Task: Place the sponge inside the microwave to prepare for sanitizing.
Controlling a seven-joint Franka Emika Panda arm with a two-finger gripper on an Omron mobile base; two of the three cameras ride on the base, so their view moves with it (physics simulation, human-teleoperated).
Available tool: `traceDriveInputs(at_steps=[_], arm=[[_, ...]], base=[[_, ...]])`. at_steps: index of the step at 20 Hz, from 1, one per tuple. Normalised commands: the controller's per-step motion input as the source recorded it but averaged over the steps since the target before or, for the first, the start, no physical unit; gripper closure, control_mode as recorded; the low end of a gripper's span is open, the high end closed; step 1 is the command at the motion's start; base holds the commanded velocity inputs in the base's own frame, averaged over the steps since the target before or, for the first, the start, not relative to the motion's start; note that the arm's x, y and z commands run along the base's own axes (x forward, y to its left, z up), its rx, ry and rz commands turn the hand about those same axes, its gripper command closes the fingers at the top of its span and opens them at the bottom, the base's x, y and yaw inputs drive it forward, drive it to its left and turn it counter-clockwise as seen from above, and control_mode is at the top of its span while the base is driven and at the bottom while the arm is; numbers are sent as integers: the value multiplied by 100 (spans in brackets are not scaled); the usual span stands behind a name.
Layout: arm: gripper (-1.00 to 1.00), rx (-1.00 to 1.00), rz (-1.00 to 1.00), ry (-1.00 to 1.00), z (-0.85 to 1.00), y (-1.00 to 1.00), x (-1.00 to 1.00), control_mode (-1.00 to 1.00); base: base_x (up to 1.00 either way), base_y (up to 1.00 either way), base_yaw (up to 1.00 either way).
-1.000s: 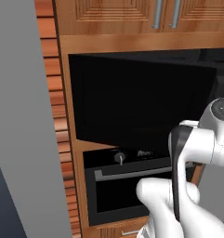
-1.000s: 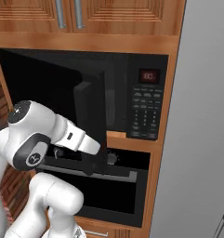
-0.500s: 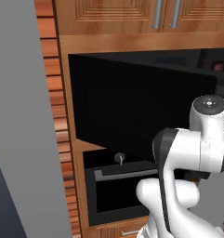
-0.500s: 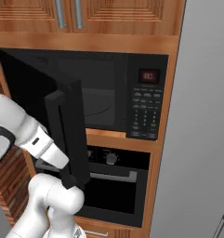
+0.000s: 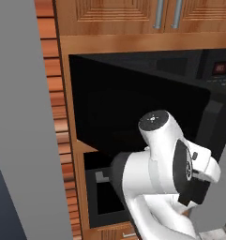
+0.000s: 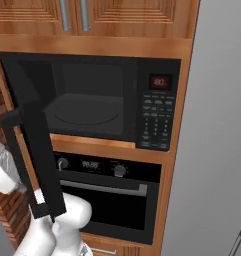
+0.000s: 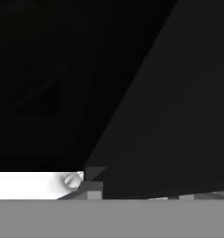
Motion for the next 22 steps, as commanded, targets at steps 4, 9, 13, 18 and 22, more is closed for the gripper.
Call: traceDriveInputs(at_steps=[4, 9, 13, 18, 22], arm=[[100, -23, -16, -13, -100, 100, -54, -100], [100, -18, -15, -8, -99, 97, -37, -100], [100, -3, -15, -4, -46, 77, -2, -100], [-100, -1, -3, -2, 0, 36, -32, -100], [-100, 1, 0, -1, 5, -1, -61, -100]], base=[[0, 0, 0], [0, 0, 0], [0, 0, 0], [0, 0, 0], [0, 0, 0]])
